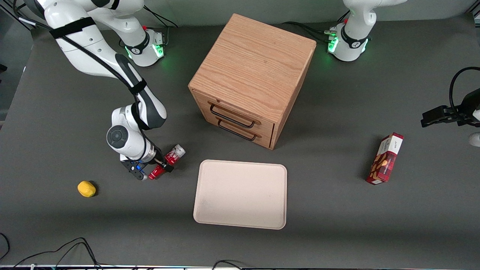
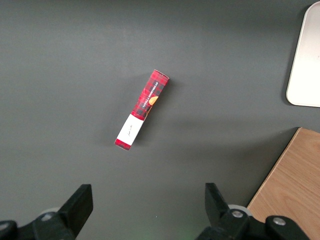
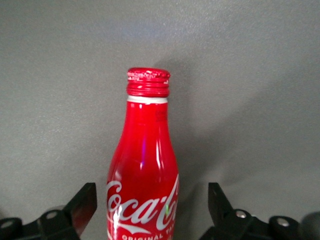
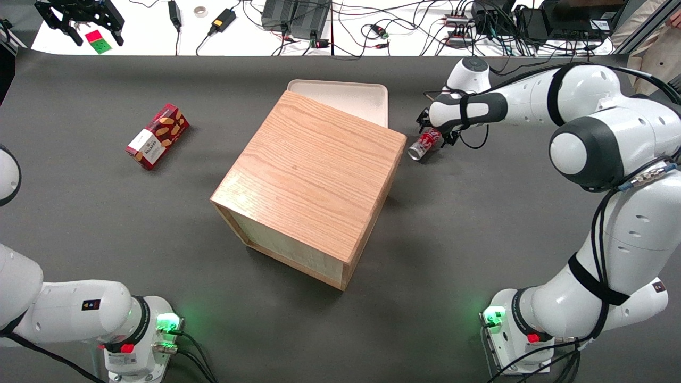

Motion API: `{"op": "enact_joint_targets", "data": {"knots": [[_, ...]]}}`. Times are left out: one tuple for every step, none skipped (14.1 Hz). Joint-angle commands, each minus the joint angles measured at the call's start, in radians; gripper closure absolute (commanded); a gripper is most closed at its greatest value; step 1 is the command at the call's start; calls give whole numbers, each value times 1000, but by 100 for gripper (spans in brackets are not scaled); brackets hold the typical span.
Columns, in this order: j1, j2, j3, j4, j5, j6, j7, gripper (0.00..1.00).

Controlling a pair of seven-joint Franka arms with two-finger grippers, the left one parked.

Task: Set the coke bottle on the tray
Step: 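Lower the open right gripper and close it around the bottle's body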

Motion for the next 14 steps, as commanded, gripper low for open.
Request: {"op": "enact_joint_targets", "data": {"knots": [[5,19,8,6,-4,34,26,9],[5,21,13,6,-4,40,26,23],[5,19,13,8,-4,40,26,53],[5,19,15,8,-4,40,26,83],[5,15,15,8,-4,40,28,100],[5,11,16,8,-4,39,28,100],[5,5,16,8,-3,37,36,100],[4,-2,16,8,-4,34,45,100],[4,-18,18,8,-4,28,43,100],[4,-39,18,14,-4,8,42,100],[4,-68,18,25,-3,-36,39,100],[2,-100,18,49,-4,-100,31,100],[2,-129,18,89,-4,-183,26,100],[1,-152,18,141,-4,-270,25,100]]}}
